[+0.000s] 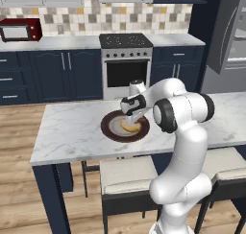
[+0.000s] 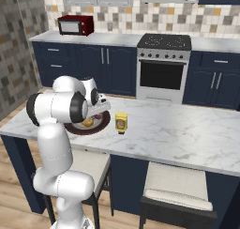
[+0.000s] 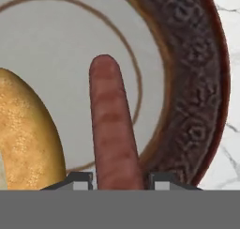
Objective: Move the hot dog bun to the plate on the dining table and place the condiment next to that plate. Then navigate to the fridge and take the sausage and place it on the plate as well.
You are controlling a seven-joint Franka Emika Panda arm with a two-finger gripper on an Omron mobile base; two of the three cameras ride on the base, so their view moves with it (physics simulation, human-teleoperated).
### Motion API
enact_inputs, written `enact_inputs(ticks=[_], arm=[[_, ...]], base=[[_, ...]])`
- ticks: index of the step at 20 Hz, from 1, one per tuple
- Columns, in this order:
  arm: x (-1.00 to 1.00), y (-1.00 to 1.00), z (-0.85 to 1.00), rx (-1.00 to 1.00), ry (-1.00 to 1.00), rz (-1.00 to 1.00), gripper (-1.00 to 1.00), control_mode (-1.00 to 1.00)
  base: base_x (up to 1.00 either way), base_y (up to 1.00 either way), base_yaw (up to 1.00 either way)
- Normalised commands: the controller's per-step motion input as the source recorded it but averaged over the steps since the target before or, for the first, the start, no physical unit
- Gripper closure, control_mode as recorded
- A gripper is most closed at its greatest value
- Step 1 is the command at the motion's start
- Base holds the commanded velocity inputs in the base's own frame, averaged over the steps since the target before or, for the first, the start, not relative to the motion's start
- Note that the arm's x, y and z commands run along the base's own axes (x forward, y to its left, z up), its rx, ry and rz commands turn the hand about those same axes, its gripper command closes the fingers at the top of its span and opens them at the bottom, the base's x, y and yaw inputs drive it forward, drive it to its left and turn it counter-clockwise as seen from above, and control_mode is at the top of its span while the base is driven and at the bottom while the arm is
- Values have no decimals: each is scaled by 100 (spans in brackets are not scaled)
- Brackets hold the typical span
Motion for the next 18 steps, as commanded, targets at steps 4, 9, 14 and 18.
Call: enact_inputs(ticks=[4, 9, 14, 18], arm=[[-5, 8, -2, -6, 0, 0, -100, -100], [-4, 0, 27, 0, -4, 0, -100, -100], [-1, -1, 65, 0, -2, 0, -100, -100], [-12, -2, 64, 0, -4, 0, -100, -100]], base=[[0, 0, 0], [0, 0, 0], [0, 0, 0], [0, 0, 0]])
